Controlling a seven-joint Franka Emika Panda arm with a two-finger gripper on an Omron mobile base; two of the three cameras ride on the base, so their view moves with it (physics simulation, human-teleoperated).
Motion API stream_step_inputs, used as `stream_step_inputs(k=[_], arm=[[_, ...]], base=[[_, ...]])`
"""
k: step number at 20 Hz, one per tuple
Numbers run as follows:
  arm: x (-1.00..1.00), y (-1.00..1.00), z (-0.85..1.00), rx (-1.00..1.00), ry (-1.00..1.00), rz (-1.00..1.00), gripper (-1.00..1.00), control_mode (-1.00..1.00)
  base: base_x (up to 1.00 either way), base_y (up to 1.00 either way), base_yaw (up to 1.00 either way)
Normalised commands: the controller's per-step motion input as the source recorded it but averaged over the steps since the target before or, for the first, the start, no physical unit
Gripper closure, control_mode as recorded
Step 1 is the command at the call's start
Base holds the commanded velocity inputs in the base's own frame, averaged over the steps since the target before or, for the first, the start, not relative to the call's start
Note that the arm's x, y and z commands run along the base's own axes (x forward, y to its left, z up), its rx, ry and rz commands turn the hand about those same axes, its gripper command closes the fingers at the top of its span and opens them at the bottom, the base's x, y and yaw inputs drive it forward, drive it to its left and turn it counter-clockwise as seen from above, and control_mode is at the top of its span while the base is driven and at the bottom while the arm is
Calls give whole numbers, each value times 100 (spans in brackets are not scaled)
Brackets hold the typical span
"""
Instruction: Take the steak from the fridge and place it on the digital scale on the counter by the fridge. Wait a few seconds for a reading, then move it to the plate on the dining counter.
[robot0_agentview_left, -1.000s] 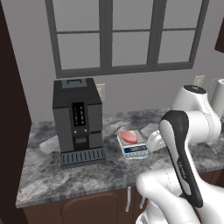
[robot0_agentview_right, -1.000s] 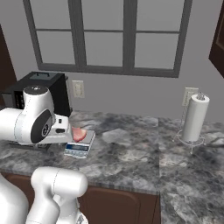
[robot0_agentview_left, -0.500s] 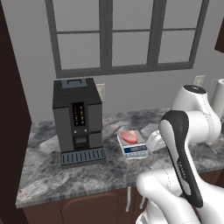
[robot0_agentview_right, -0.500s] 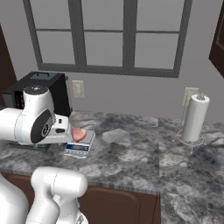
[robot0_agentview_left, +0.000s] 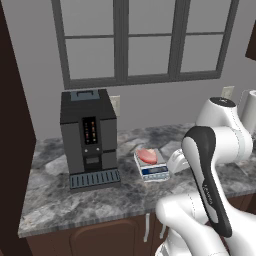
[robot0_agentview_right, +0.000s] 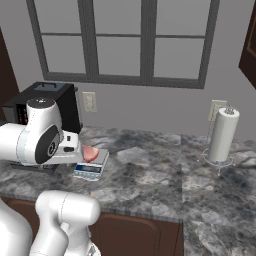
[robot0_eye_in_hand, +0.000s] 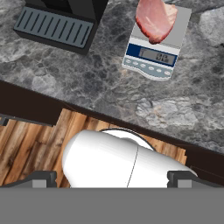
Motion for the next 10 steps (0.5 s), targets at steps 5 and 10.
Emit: stream_step_inputs(k=[5, 10], arm=[[0, 0, 0, 0, 0, 0, -100, -100], [0, 0, 0, 0, 0, 0, -100, -100]], base=[[0, 0, 0], [0, 0, 0]])
